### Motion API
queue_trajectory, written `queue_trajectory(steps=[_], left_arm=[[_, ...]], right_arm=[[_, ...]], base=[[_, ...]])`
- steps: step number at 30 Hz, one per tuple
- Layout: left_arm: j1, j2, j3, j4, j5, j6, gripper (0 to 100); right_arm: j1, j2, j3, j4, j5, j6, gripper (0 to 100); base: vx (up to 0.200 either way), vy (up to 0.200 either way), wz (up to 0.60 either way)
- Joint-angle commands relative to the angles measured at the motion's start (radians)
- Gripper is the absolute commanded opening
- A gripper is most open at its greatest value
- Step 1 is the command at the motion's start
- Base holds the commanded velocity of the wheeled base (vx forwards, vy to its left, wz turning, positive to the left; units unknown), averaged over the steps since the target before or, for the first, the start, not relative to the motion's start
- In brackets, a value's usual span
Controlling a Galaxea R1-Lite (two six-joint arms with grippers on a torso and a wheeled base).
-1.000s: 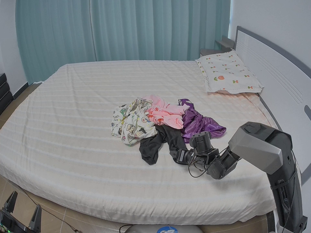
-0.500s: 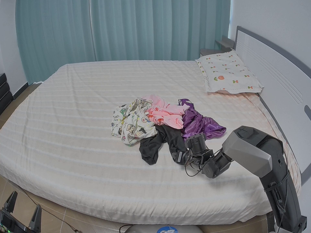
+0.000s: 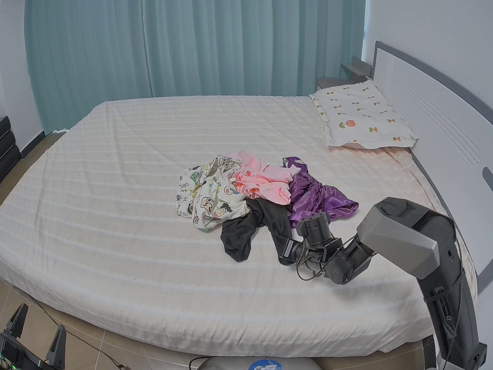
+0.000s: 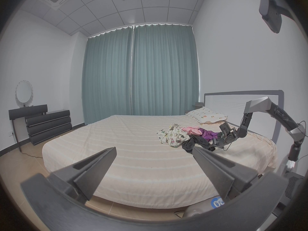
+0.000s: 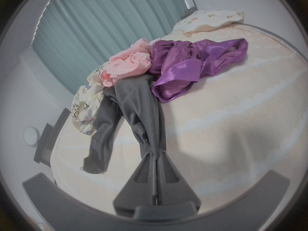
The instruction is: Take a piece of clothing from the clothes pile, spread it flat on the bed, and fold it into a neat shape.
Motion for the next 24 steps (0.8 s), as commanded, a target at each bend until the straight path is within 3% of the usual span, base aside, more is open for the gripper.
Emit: queue_trajectory(steps=[1, 3, 4, 6, 10, 11, 12, 16, 20, 24], left_arm=[[-0.002, -0.005, 0.015, -0.002, -0.018, 0.011, 100], [-0.006, 0.019, -0.019, -0.008, -0.033, 0.008, 100], [-0.008, 0.119, -0.159, -0.026, -0.041, -0.038, 100], [-0.006, 0.269, -0.277, -0.026, -0.053, -0.110, 100], [-0.018, 0.470, -0.289, -0.045, -0.101, -0.091, 100], [-0.048, 0.762, -0.285, -0.071, -0.161, -0.090, 100], [-0.051, 0.789, -0.285, -0.078, -0.161, -0.090, 100], [-0.133, 1.067, -0.265, -0.256, -0.167, -0.124, 100], [-0.258, 1.355, -0.272, -0.489, -0.154, -0.297, 100], [-0.307, 1.565, -0.323, -0.614, -0.136, -0.417, 100]], right_arm=[[0.008, -0.247, 0.295, -0.066, 0.040, 0.108, 0], [0.009, -0.279, 0.372, -0.116, 0.040, 0.146, 0], [0.014, -0.299, 0.430, -0.169, 0.037, 0.172, 0], [0.020, -0.311, 0.482, -0.234, 0.037, 0.186, 0], [0.029, -0.305, 0.537, -0.331, 0.040, 0.195, 0], [0.029, -0.271, 0.563, -0.396, 0.031, 0.200, 0], [0.029, -0.270, 0.563, -0.399, 0.031, 0.200, 0], [0.029, -0.284, 0.577, -0.416, 0.029, 0.195, 0], [0.020, -0.304, 0.589, -0.417, 0.031, 0.197, 0], [0.020, -0.316, 0.594, -0.417, 0.029, 0.197, 0]], base=[[0.000, 0.000, 0.00], [0.000, 0.000, 0.00], [0.000, 0.000, 0.00], [0.000, 0.000, 0.00], [0.000, 0.000, 0.00], [0.000, 0.000, 0.00], [0.000, 0.000, 0.00], [0.000, 0.000, 0.00], [0.000, 0.000, 0.00], [0.000, 0.000, 0.00]])
